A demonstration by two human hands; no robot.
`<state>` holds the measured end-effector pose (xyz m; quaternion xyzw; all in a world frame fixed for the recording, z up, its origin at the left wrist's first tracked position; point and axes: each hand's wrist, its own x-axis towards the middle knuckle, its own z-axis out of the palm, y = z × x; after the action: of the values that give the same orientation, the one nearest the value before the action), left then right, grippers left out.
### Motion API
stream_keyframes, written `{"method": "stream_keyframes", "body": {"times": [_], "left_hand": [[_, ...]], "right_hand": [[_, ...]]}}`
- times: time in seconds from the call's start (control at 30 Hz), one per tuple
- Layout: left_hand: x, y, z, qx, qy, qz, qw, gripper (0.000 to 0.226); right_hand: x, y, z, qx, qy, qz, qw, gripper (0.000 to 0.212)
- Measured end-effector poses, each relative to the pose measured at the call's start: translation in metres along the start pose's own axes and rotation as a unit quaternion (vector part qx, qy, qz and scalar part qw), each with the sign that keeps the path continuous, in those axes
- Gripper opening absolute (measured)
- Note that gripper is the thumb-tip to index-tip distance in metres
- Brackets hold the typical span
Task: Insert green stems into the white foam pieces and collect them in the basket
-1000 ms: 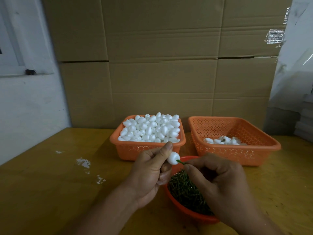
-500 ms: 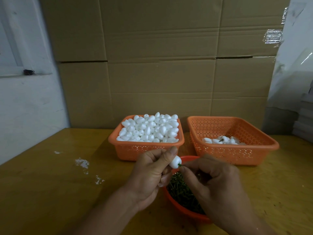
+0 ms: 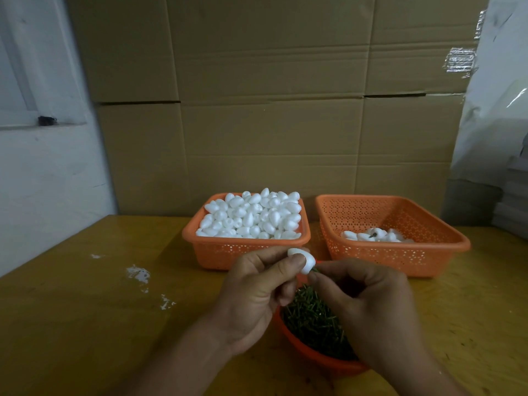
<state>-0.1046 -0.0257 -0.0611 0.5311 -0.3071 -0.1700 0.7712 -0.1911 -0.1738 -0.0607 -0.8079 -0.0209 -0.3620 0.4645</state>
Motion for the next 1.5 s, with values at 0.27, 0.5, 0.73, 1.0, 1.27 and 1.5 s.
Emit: {"method": "stream_keyframes", "body": {"times": [0.27, 0.5, 0.73, 1.0, 1.27, 1.5], "left_hand": [[0.002, -0.001, -0.002, -0.008, -0.009, -0.005, 1.0, 0.031], [0.0, -0.006, 0.002, 0.074, 0.008, 0.044, 0.996, 0.03], [-0.004, 0.0, 0.005, 0.198, 0.0, 0.15, 0.969, 0.028], [-0.008, -0.002, 0.009, 0.287, 0.035, 0.188, 0.939, 0.029], [-0.005, -0.002, 0.006, 0.226, 0.012, 0.171, 0.959, 0.018], [-0.004, -0.008, 0.002, 0.214, 0.028, 0.139, 0.966, 0.034]], "right_hand": [[-0.002, -0.002, 0.002, 0.006, -0.022, -0.036, 0.999, 0.016], [-0.004, -0.004, 0.003, 0.002, -0.056, -0.075, 0.996, 0.019], [-0.007, -0.002, 0.011, 0.047, -0.008, -0.041, 0.998, 0.012], [-0.007, -0.003, 0.014, 0.07, -0.014, -0.025, 0.997, 0.012], [-0.001, -0.002, 0.01, 0.062, -0.045, -0.008, 0.997, 0.022], [0.033, 0.015, -0.005, -0.023, -0.008, 0.061, 0.998, 0.019]]}}
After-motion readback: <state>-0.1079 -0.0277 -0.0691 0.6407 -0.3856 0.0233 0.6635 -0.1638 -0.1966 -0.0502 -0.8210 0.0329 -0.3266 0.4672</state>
